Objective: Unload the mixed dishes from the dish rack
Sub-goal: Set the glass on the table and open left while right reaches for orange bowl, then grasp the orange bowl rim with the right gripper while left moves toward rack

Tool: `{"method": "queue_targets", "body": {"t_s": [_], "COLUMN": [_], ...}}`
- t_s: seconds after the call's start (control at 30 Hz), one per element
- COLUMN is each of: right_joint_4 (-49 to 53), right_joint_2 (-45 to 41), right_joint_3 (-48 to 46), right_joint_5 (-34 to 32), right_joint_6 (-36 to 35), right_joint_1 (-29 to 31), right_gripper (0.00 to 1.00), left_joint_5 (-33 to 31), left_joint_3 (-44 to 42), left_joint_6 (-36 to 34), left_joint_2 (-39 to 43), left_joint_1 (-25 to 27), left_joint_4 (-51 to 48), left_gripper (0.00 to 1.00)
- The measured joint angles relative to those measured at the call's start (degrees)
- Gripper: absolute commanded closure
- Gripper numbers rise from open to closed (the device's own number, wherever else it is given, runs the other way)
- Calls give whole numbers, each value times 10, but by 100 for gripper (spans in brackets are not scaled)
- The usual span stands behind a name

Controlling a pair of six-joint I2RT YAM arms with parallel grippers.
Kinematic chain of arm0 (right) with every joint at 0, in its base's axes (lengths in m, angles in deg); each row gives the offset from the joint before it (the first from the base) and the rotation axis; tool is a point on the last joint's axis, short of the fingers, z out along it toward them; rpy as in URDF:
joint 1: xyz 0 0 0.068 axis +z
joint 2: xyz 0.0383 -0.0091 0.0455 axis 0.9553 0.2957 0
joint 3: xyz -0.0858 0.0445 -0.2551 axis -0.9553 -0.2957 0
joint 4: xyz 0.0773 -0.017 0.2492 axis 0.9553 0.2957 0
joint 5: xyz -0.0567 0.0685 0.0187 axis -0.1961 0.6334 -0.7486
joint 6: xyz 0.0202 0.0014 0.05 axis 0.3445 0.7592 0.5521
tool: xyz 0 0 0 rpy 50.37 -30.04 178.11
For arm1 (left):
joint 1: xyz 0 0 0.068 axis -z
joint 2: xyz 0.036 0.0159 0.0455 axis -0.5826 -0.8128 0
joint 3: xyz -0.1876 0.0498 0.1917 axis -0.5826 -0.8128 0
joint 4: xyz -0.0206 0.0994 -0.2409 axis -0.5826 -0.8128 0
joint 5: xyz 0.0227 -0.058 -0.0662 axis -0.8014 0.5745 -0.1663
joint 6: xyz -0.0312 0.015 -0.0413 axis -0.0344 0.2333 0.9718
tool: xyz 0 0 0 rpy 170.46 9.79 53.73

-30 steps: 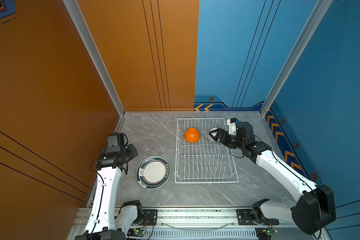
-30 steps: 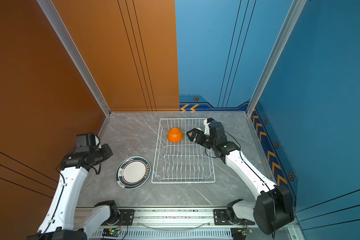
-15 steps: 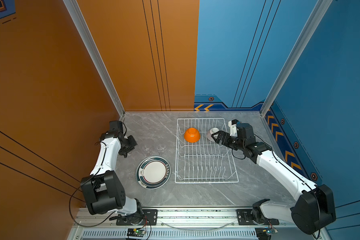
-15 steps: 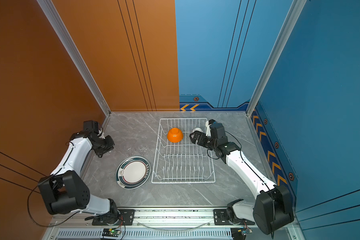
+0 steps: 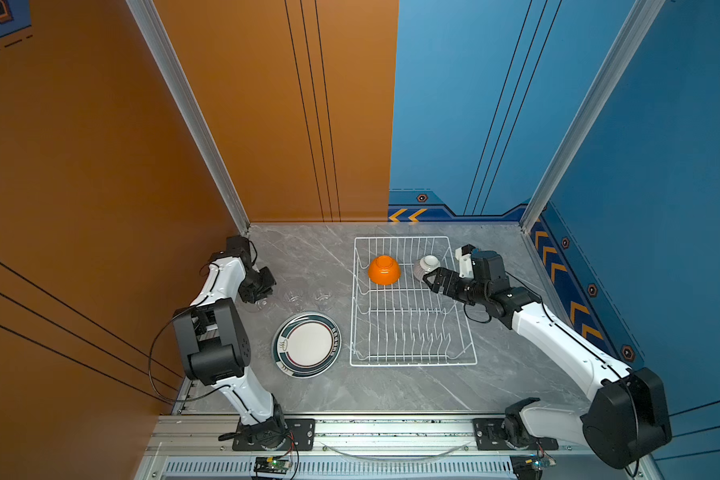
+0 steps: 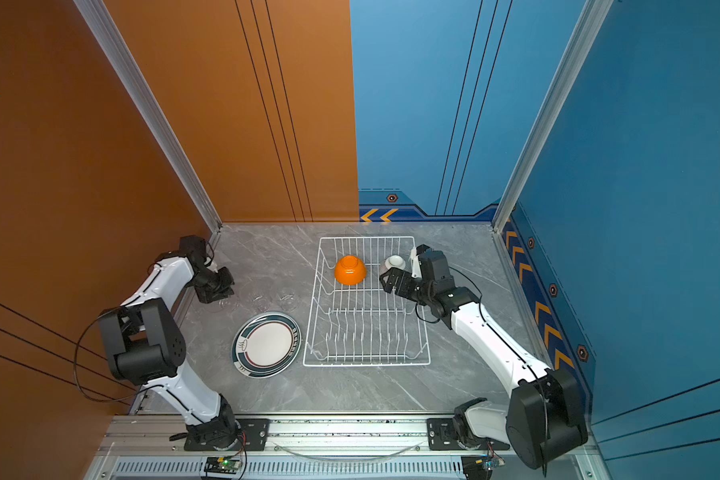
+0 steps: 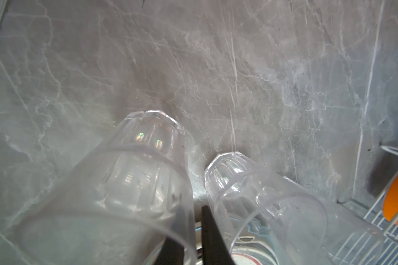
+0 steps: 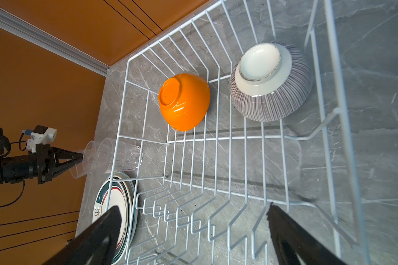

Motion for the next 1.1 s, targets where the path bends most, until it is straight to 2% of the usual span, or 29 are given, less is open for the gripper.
{"method": "queue_targets", "body": {"t_s": [0.07, 0.13, 0.2, 0.27, 0.3, 0.33, 0.57, 0.77, 0.97, 1.1], "right_joint_4": [0, 0, 0, 0, 0, 0, 21, 47, 59, 64], "right_joint_2": [1, 5, 9, 13, 15, 17, 61, 134, 221, 273], "right_joint_3": [0, 0, 0, 0, 0, 0, 18, 90, 184, 234], "right_joint_5": [0, 0, 0, 0, -1, -2, -17, -35, -41, -45], "right_joint_6": [0, 0, 0, 0, 0, 0, -20, -39, -45, -45], "right_joint_1": [0, 0, 0, 0, 0, 0, 0, 1, 18, 42], "right_gripper": [0, 0, 0, 0, 0, 0, 0, 3, 6, 8], "left_joint_5": [3, 4, 5, 7, 9, 9, 11, 13, 12, 1], "left_joint_3": [3, 7, 9, 9, 9, 9, 0, -87, -180, -202], "left_joint_6": [-5, -7, -10, -13, -14, -17, -16, 13, 69, 88], "left_joint_2": [0, 0, 1, 4, 9, 15, 120, 264, 382, 406], "left_joint_1": [0, 1, 2, 2, 2, 3, 21, 60, 165, 245], "left_joint_4": [-1, 0, 0, 0, -1, -1, 6, 64, 156, 201], "left_gripper": [72, 57, 46, 24, 5, 2, 2, 2, 2, 2]}}
